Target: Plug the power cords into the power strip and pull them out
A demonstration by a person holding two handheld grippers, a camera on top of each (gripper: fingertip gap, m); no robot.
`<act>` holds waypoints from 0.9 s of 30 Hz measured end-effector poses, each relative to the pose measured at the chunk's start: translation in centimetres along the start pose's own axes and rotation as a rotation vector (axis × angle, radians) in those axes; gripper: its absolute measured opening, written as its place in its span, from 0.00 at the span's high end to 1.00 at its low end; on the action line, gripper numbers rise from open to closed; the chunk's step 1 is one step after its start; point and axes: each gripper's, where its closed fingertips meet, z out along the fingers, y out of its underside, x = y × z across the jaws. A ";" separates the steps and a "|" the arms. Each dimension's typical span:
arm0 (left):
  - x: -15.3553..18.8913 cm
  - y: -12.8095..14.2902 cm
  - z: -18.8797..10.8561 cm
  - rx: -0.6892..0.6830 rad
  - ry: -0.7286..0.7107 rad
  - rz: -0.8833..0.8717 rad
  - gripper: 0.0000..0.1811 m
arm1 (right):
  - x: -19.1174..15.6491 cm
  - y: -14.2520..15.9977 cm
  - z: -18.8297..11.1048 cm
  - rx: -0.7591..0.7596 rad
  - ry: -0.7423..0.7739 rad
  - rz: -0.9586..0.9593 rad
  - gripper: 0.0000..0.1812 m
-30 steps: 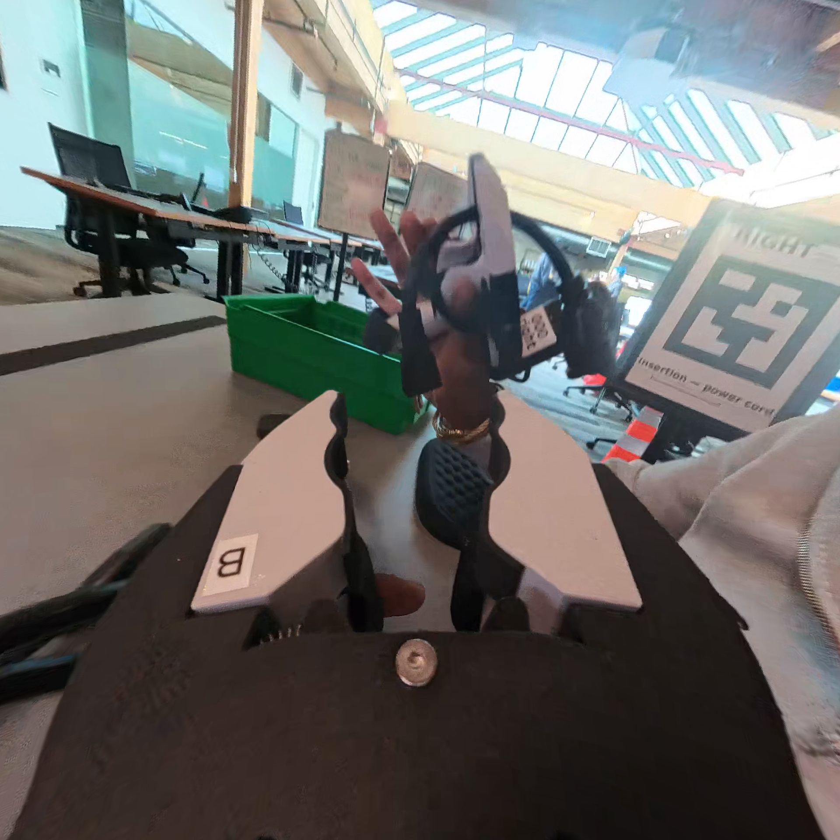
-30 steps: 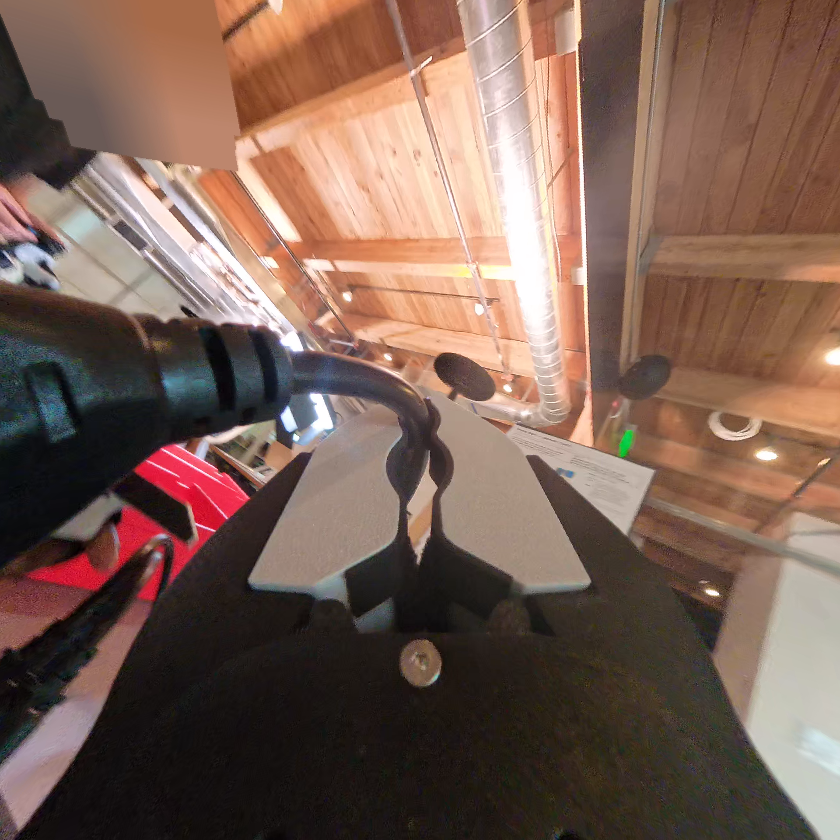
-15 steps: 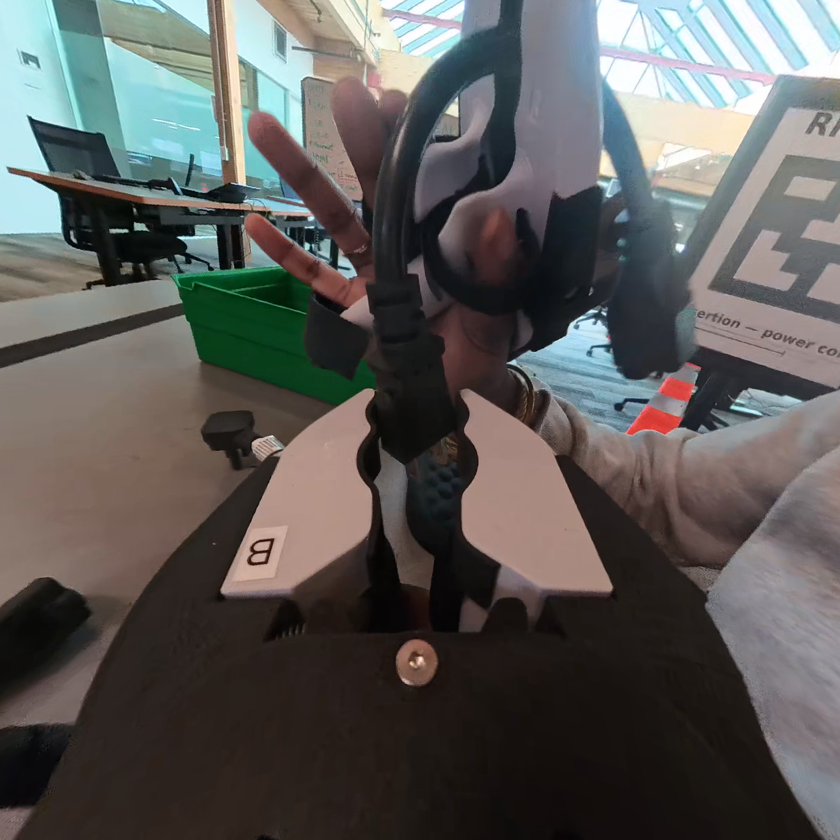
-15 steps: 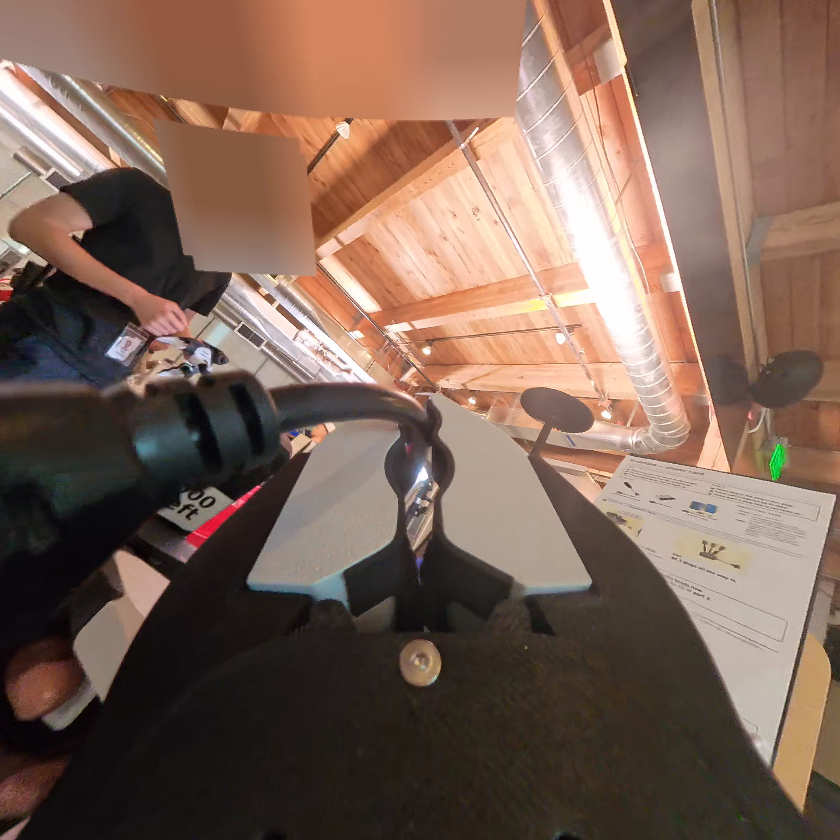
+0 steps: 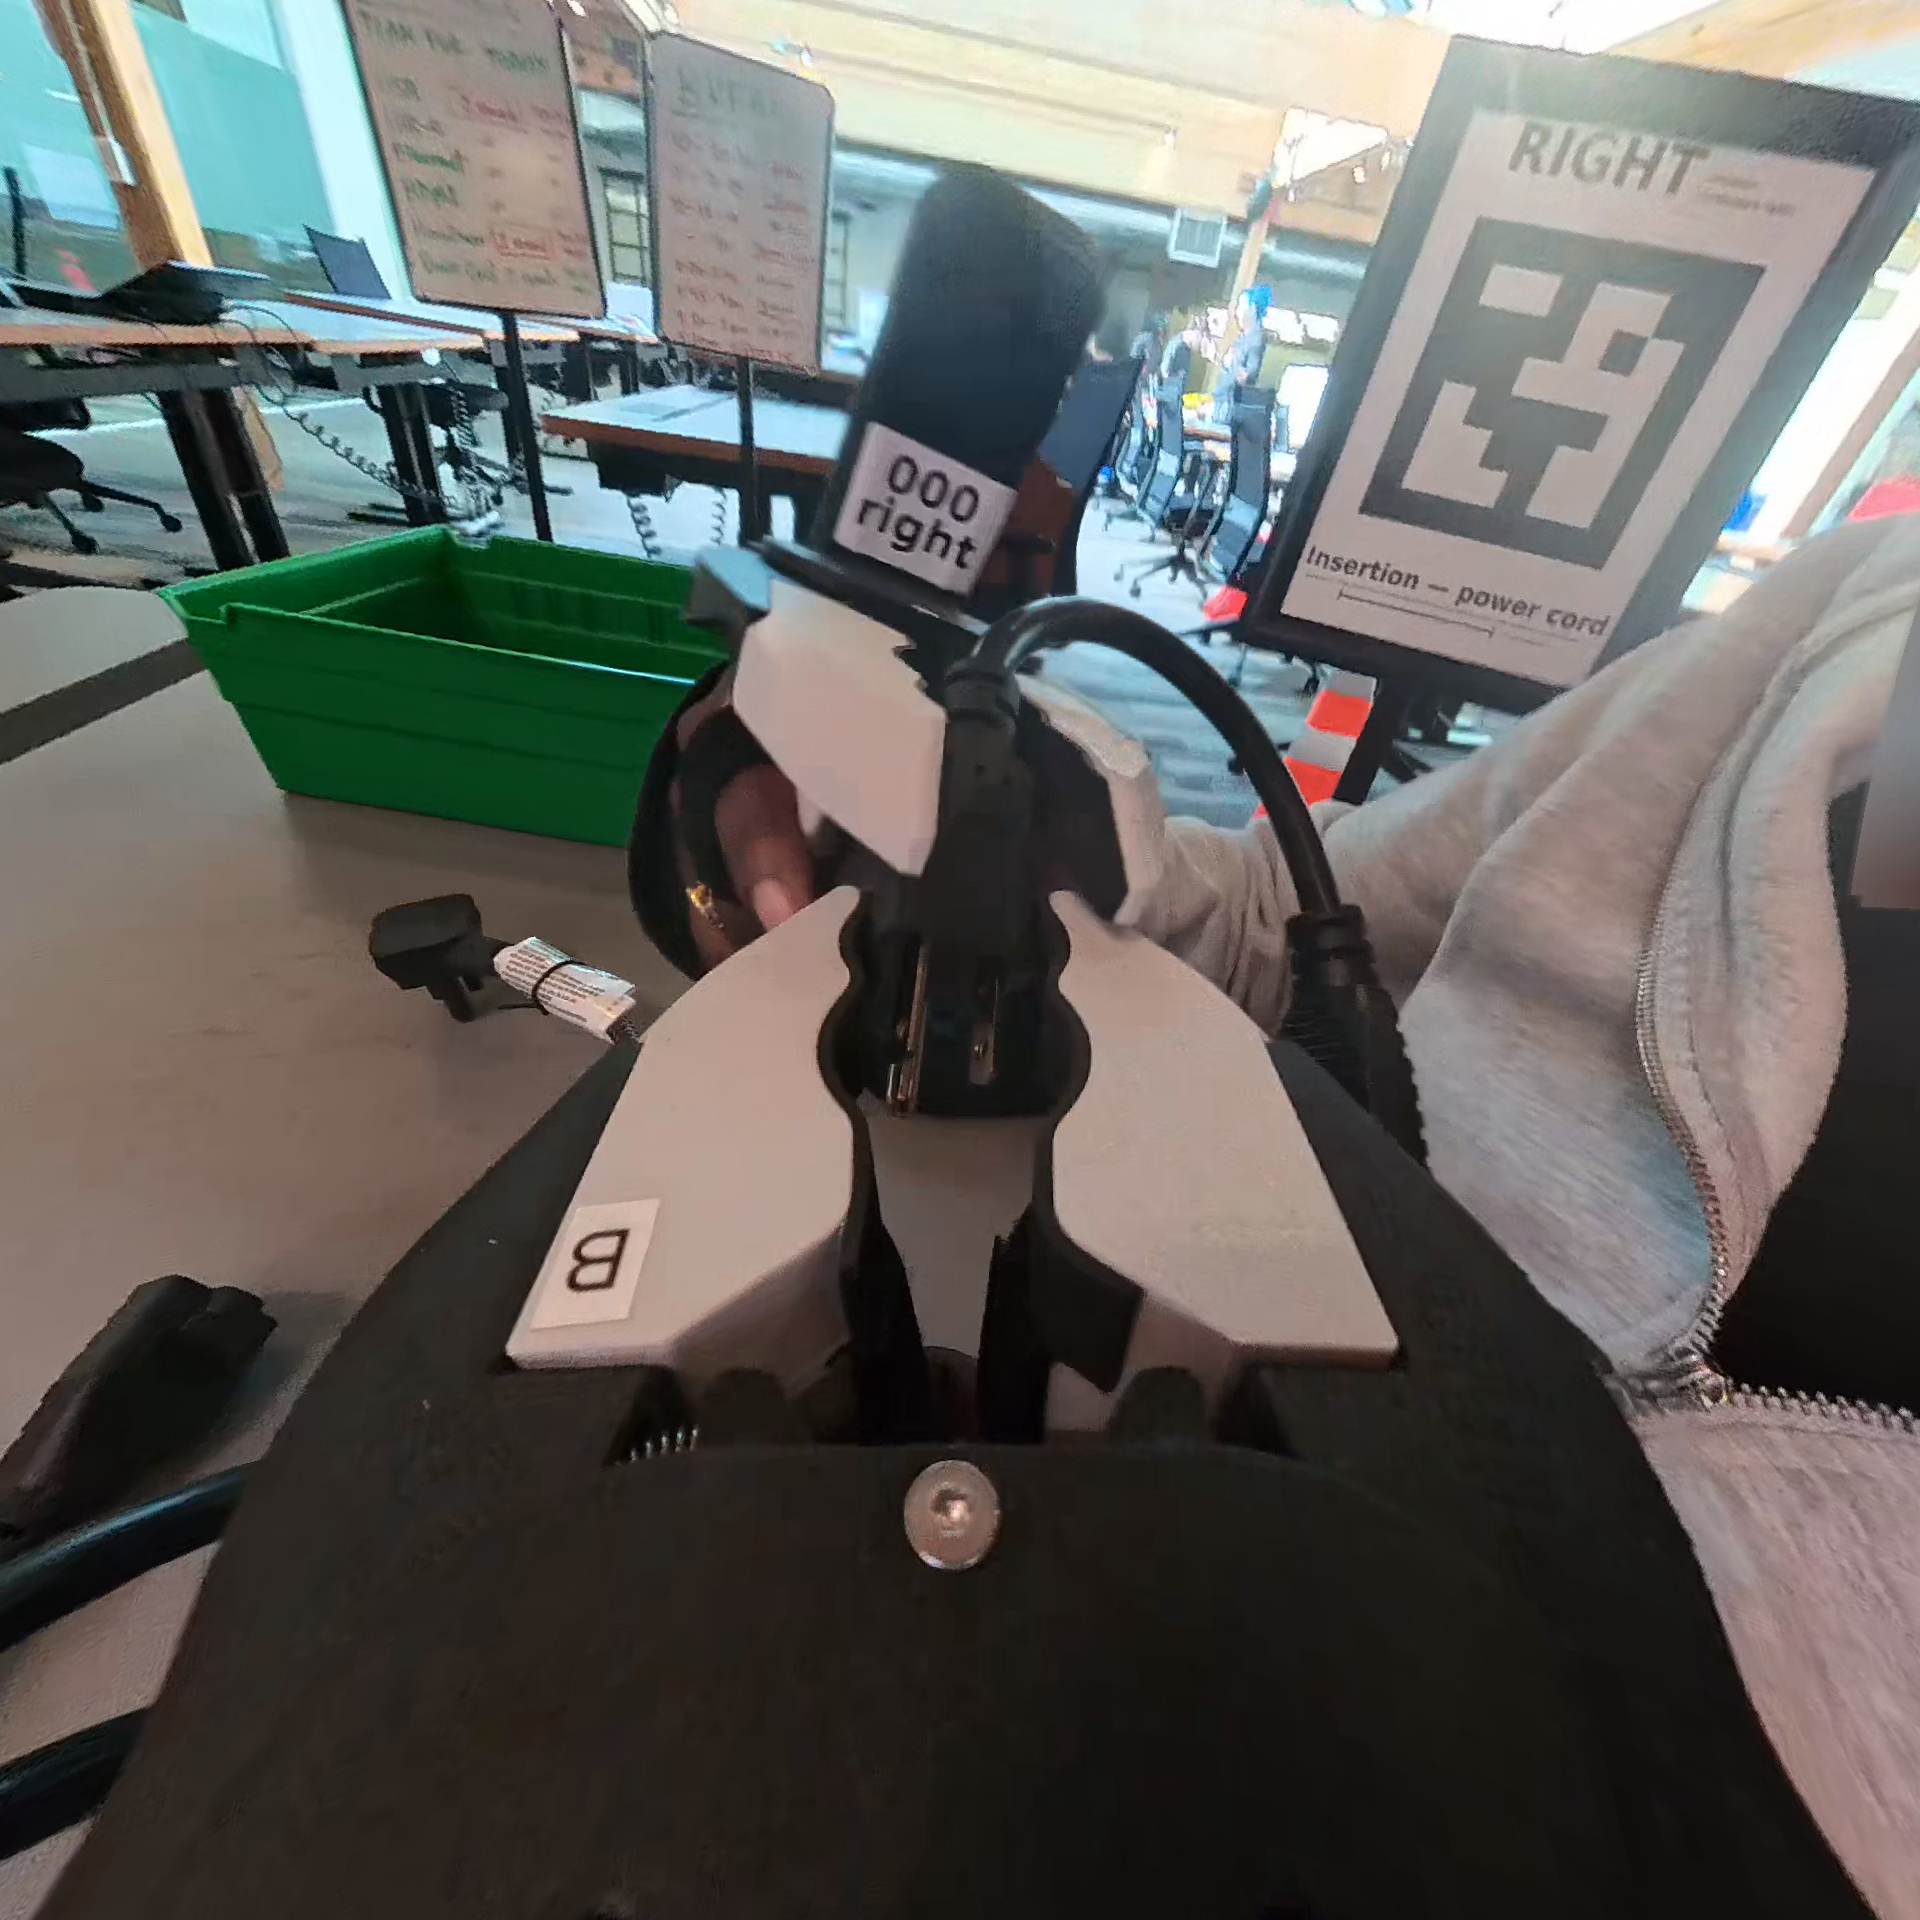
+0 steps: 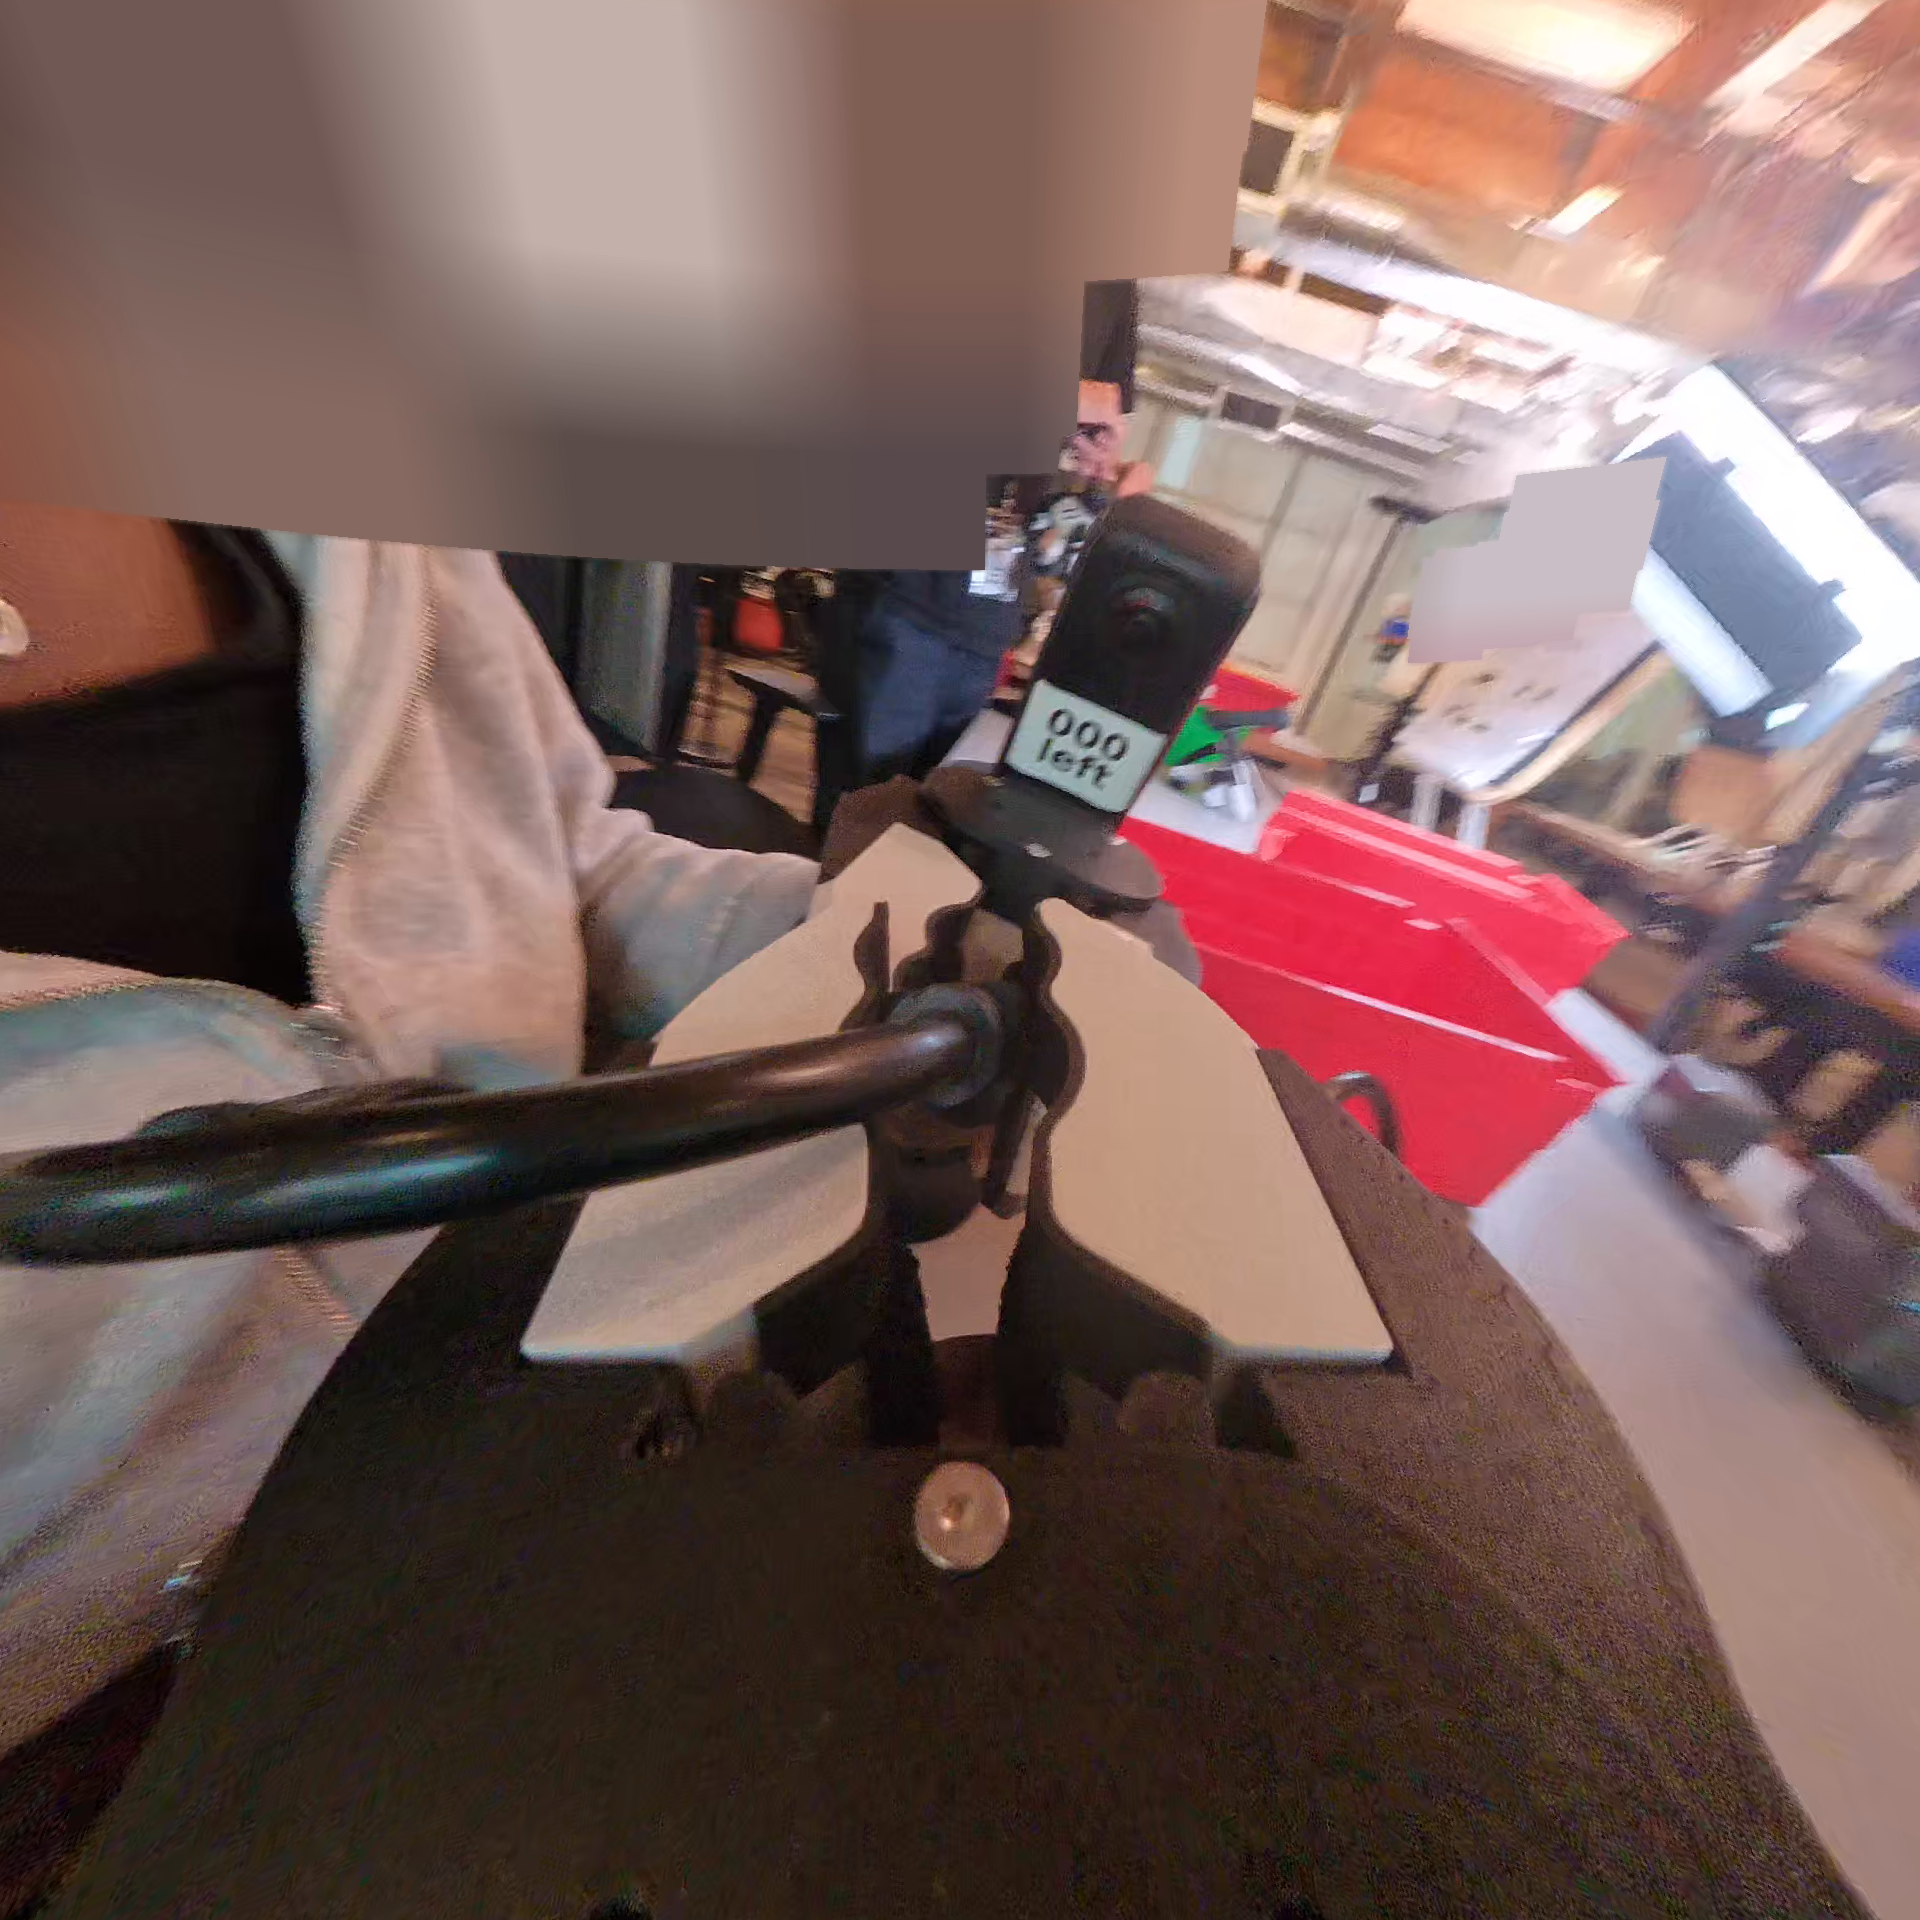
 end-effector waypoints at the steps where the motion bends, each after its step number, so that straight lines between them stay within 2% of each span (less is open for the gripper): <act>1: -0.2 0.0 0.0 0.020 -0.009 -0.010 0.85 | 0.3 0.0 0.0 -0.003 0.023 -0.016 0.87; 6: -0.2 -1.0 0.4 0.161 0.003 -0.082 0.85 | 1.1 -1.3 -0.2 0.104 0.090 0.020 0.88; 10: -0.3 -1.4 0.6 0.193 -0.015 -0.124 0.84 | 1.4 -1.4 -0.4 0.058 0.107 0.092 0.88; 12: -0.6 -0.6 0.2 0.095 -0.072 -0.056 0.79 | 1.8 -1.1 -0.7 0.014 0.134 0.125 0.88; 14: -1.7 0.9 -1.4 -0.030 -0.211 0.072 0.73 | 2.6 -0.6 -1.6 -0.033 0.187 0.153 0.89; 17: -3.8 3.5 -5.6 -0.219 -0.474 0.256 0.72 | 3.8 1.4 -3.2 -0.149 0.250 0.211 0.89; 19: -4.5 5.1 -7.8 -0.312 -0.577 0.289 0.72 | 4.4 3.0 -3.8 -0.223 0.262 0.274 0.89; 21: -4.4 6.3 -8.0 -0.338 -0.593 0.285 0.74 | 4.9 4.8 -3.8 -0.295 0.266 0.330 0.89; 24: -4.1 7.4 -6.7 -0.380 -0.596 0.356 0.83 | 5.3 7.4 -3.3 -0.391 0.260 0.415 0.89; 27: -5.1 8.4 -5.8 -0.491 -0.646 0.452 0.87 | 5.5 9.0 -2.9 -0.456 0.246 0.462 0.89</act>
